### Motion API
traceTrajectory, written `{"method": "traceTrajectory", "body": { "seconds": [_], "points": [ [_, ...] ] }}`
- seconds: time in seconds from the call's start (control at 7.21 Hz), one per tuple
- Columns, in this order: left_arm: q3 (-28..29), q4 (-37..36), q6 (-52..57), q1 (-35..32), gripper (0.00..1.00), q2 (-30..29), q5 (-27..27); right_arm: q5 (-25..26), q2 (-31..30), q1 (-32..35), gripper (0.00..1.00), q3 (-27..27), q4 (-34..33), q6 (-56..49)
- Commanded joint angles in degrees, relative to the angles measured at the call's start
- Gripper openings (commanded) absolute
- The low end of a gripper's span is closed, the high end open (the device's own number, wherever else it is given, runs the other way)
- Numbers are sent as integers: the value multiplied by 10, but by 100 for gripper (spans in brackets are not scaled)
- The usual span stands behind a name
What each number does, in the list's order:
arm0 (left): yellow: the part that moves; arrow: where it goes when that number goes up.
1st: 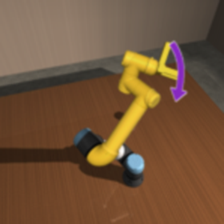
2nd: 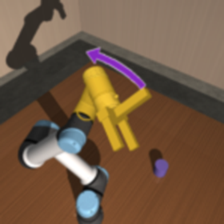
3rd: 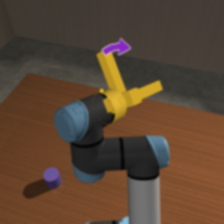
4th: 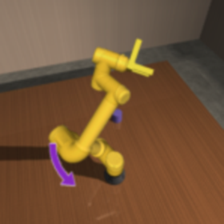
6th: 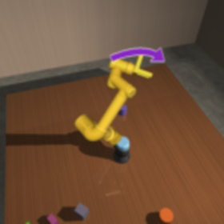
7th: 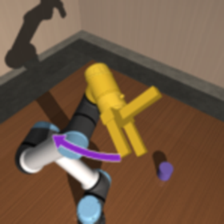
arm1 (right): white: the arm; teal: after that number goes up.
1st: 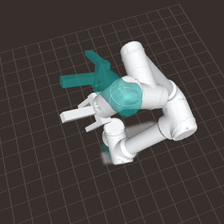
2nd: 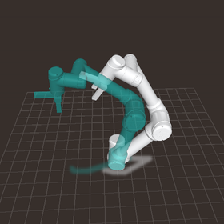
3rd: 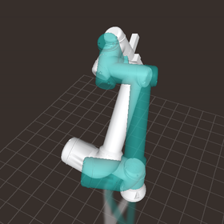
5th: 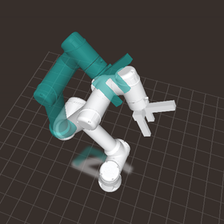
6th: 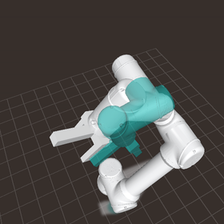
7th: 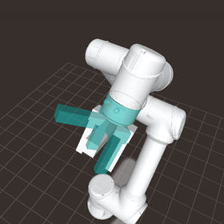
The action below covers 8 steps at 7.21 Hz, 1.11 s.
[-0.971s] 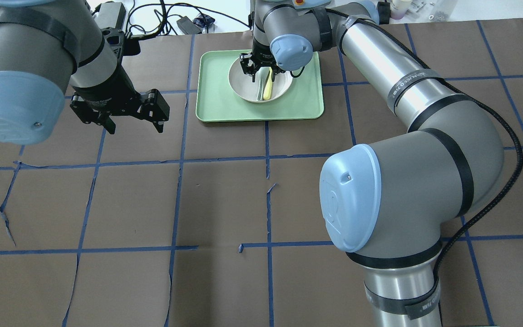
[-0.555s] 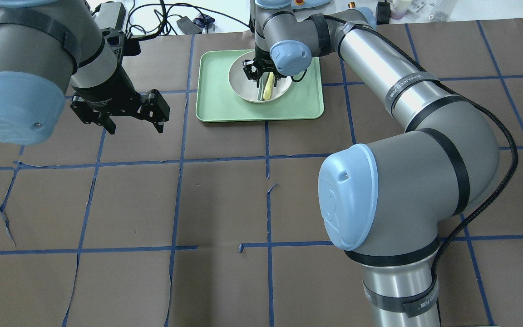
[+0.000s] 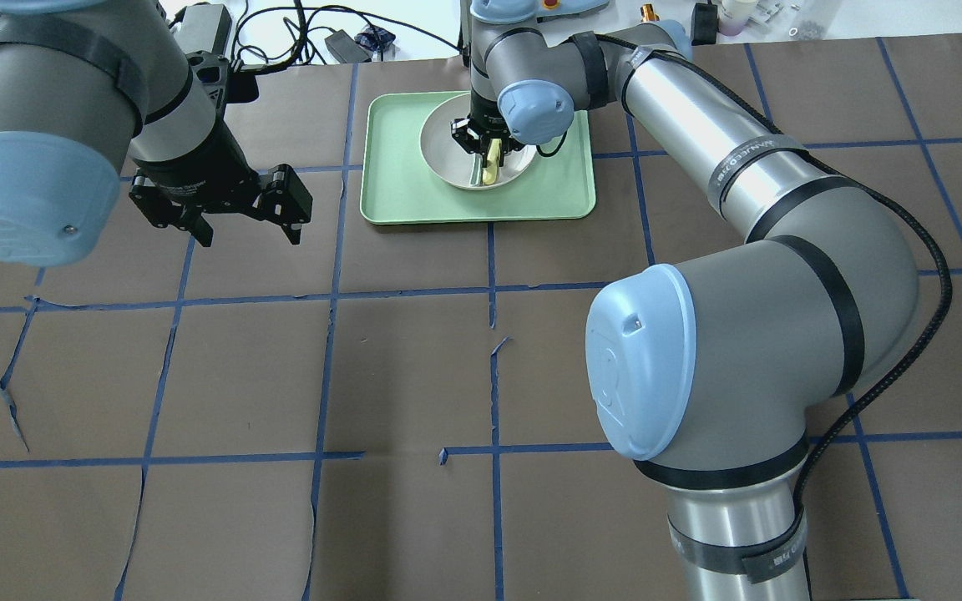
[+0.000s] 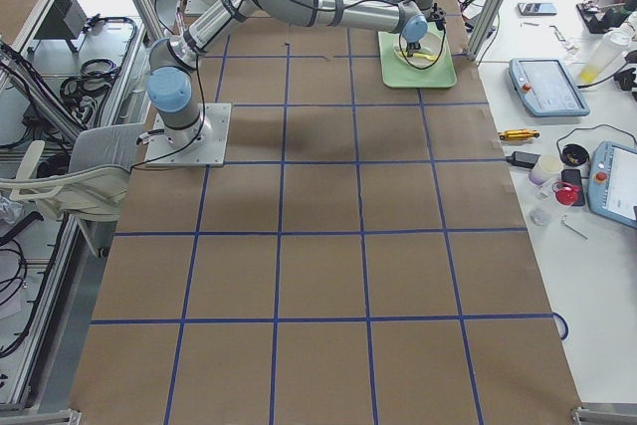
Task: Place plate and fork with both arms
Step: 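Lift the fork with the right gripper and lower it beside the plate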
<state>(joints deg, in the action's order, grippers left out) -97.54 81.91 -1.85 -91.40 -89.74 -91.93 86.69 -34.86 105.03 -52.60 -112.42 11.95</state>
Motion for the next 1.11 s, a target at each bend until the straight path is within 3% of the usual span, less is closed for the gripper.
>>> {"method": "traceTrajectory", "body": {
  "seconds": [0.0,0.28,0.55,0.69,0.97],
  "points": [
    [0,0,0,0,100,0,0,0,1,0,32,-2,-3,0],
    [0,0,0,0,100,-1,0,-6,1,0,32,-5,-4,0],
    [0,-1,0,0,100,-1,0,-4,-6,0,7,-24,-25,-1],
    [1,-1,0,0,100,-1,0,-4,-13,0,0,-25,-25,-5],
    [1,-1,0,0,100,-1,0,-6,-38,-2,0,-32,-23,-16]
  ]
}}
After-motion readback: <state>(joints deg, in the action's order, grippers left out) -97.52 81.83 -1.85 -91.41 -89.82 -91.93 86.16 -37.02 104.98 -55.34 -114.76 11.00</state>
